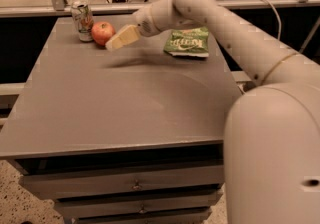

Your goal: Move apple near 7up can

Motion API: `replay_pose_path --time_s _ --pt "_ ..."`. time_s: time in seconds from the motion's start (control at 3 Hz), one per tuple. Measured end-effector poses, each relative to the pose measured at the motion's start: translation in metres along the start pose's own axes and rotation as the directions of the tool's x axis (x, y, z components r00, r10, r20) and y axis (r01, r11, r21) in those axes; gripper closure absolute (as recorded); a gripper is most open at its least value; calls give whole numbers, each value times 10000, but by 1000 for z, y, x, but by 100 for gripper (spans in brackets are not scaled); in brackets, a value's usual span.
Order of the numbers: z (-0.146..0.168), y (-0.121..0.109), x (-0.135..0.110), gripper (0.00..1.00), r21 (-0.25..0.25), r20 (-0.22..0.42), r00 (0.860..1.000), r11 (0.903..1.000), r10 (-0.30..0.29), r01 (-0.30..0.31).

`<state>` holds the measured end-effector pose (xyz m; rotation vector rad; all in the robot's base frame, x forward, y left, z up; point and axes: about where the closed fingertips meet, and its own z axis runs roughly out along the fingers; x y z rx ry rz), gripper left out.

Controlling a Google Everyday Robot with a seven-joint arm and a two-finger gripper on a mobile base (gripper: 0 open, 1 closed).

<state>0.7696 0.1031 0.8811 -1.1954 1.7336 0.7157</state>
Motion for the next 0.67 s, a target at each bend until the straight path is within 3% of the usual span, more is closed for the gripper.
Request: replay_pose_path --time_s 0.33,0.67 --pt "-74 -3 -2 0 607 1066 9928 9970 -549 486" --pt "-110 -16 14 0 1091 1111 9911 9921 -736 615"
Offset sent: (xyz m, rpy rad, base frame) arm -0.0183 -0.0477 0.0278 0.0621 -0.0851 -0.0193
